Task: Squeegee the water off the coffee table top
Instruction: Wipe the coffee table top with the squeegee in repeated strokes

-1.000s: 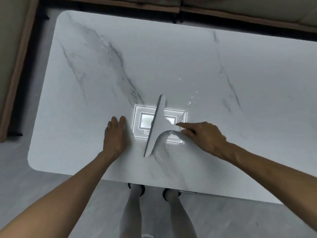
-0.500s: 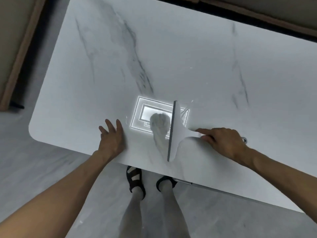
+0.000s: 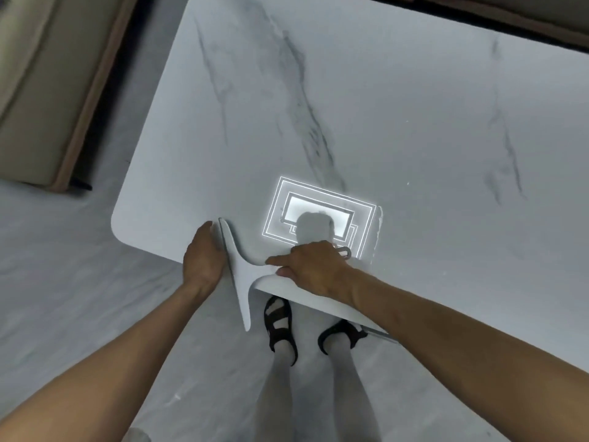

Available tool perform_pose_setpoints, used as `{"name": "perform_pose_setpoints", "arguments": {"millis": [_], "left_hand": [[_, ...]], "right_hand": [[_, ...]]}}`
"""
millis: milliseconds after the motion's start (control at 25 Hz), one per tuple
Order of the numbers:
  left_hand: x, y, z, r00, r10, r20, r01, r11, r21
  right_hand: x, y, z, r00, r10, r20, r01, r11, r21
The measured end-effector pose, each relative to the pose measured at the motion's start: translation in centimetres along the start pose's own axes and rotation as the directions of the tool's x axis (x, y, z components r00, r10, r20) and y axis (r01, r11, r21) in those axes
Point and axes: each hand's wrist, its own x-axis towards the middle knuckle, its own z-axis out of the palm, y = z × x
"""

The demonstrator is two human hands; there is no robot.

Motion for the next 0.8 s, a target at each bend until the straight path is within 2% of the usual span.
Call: {"name": "perform_pose_setpoints", "arguments": {"millis": [120,280,440,520,640,720,800], "left_hand": [[-0.1,-1.4,-0.3,0.991,0.106,0.078,-0.116,0.983,0.140],[-0.9,-0.3,1.2,0.954,0.225,0.197,-0.266,0.940,0.215],[-0.6,0.8,1.8,0.911,0.115,0.396,-0.240,0.929,0.282],[-0.2,0.9,1.3,0.897,0.111,0.428,-0.234,0.941,0.246],[0.1,0.4,0.6,0.897,0.137,0.420,-0.244,0.946,0.213],[0.2,-0.5,0.2,0.906,0.140,0.399,-0.221,0.961,0.166],[0.5,-1.7,-0.6,0.944,0.150,0.294,-0.180,0.981,0.078]], "right_hand": [[0.5,0.7,-0.1,1.000,0.018,-0.023,-0.018,1.000,0.014],[-6.1,7.5,-0.3,0.972,0.206,-0.115,-0.200,0.978,0.067],[-14.1,12.5,0.3,0.854,0.481,-0.201,-0.467,0.877,0.111],[-16.2,12.5,0.3,0.814,0.537,-0.224,-0.529,0.843,0.099],[-14.3,9.4,-0.4,0.848,0.480,-0.224,-0.467,0.877,0.111],[-10.1,5.9,-1.0,0.915,0.349,-0.201,-0.326,0.935,0.136],[-4.7,2.2,-1.2,0.965,0.214,-0.151,-0.194,0.972,0.134]]}}
